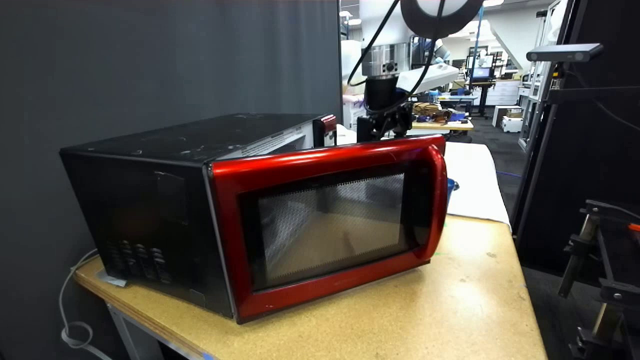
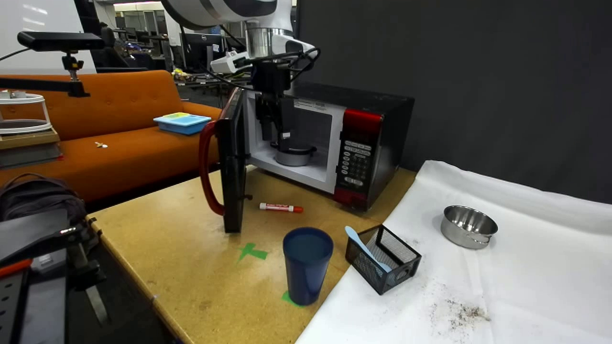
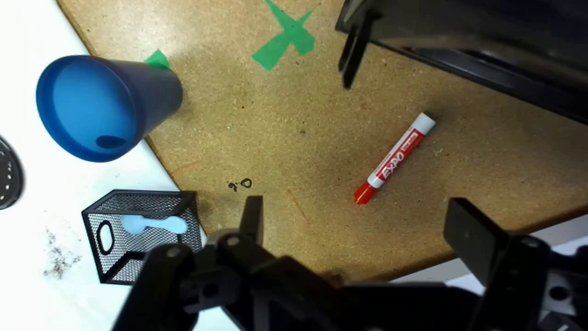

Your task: Open the microwave door

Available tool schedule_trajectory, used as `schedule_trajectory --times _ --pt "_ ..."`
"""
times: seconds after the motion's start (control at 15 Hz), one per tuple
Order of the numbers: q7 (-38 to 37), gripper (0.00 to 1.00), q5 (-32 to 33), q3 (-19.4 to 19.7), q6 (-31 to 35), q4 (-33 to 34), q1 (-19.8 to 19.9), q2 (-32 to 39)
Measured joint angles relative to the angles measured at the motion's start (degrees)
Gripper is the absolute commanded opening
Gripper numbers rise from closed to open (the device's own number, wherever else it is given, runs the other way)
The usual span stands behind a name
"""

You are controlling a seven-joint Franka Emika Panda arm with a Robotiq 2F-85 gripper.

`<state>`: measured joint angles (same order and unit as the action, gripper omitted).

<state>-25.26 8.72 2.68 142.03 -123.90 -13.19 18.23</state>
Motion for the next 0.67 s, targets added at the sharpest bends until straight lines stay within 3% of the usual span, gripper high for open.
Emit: schedule_trajectory --times 0.67 --pt "5.2 1.0 3.3 -0.4 3.2 -3.9 0.6 -3.2"
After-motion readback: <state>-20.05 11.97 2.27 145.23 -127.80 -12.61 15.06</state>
